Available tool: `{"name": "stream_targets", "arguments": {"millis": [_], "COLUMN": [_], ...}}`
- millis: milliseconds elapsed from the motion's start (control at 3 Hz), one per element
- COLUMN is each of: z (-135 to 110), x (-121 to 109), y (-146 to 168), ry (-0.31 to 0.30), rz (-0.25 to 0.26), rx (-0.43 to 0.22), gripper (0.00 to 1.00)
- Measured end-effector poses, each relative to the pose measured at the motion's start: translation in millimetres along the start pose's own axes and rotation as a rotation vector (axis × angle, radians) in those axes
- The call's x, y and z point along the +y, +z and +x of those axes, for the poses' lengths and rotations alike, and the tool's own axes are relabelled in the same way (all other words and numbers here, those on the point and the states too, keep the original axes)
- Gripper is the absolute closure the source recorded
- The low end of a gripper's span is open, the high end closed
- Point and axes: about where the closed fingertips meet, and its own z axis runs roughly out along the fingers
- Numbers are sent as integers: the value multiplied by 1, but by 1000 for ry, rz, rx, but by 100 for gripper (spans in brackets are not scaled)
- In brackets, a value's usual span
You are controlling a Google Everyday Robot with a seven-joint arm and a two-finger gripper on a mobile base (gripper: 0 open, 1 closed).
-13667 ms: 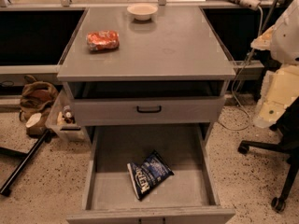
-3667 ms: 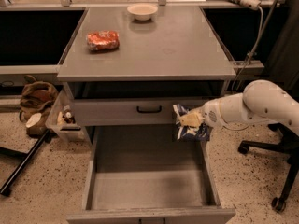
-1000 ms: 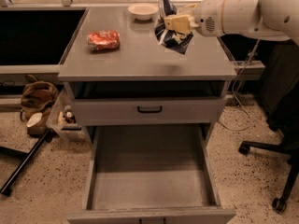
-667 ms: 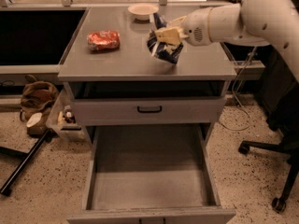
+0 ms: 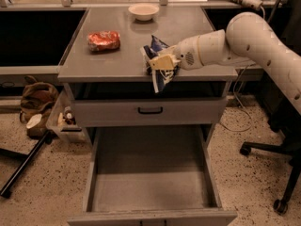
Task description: Pick blue chip bag from middle drawer and place on counter
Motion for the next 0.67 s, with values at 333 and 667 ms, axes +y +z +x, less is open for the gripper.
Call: {"name": "stream_targets", "arguments": {"millis": [333, 667], "z": [-1, -46], "x": [1, -6], "y": [1, 13], "ry": [6, -63], "rz": [-1, 7], "rx": [7, -26], "gripper": [100, 100]}}
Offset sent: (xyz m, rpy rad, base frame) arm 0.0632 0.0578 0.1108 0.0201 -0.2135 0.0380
